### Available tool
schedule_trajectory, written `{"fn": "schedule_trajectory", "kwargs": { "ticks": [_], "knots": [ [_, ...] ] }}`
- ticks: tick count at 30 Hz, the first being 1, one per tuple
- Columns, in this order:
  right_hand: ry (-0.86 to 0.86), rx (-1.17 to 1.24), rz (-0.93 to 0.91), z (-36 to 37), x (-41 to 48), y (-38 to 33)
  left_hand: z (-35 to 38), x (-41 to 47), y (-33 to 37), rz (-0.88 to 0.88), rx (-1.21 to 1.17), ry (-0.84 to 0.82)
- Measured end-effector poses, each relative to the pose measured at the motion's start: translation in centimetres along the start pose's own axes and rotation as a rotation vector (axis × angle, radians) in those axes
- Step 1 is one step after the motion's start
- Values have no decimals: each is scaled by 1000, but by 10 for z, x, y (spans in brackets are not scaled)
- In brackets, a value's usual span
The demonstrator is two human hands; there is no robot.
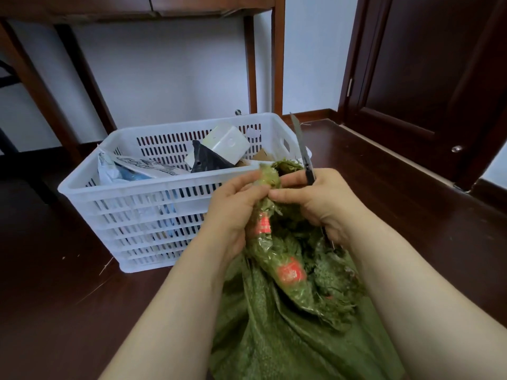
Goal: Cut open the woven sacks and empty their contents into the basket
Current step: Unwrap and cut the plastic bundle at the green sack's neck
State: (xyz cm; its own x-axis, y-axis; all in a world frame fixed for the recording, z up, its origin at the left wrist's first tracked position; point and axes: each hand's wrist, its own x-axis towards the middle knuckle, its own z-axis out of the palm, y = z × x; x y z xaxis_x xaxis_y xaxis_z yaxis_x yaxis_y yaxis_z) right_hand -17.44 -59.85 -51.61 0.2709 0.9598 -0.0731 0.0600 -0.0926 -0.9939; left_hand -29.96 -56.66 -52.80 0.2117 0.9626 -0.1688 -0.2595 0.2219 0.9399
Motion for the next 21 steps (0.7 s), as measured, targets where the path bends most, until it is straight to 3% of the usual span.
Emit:
{"fn": "schedule_trajectory", "kwargs": {
  "ticks": [5,10,14,18,21],
  "knots": [
    [-5,8,-21,-3,1,3,-7,0,2,-88,12,-130],
    [228,-551,-217,3,13,8,-3,8,-1,36,30,103],
    [183,-836,-196,11,4,2,-9,21,-11,211,319,255],
    [10,-757,-91,10,2,-11,-19,26,-22,356,653,353],
    [-185,-513,29,15,-13,-17,-22,27,-26,414,789,359]
  ]
}}
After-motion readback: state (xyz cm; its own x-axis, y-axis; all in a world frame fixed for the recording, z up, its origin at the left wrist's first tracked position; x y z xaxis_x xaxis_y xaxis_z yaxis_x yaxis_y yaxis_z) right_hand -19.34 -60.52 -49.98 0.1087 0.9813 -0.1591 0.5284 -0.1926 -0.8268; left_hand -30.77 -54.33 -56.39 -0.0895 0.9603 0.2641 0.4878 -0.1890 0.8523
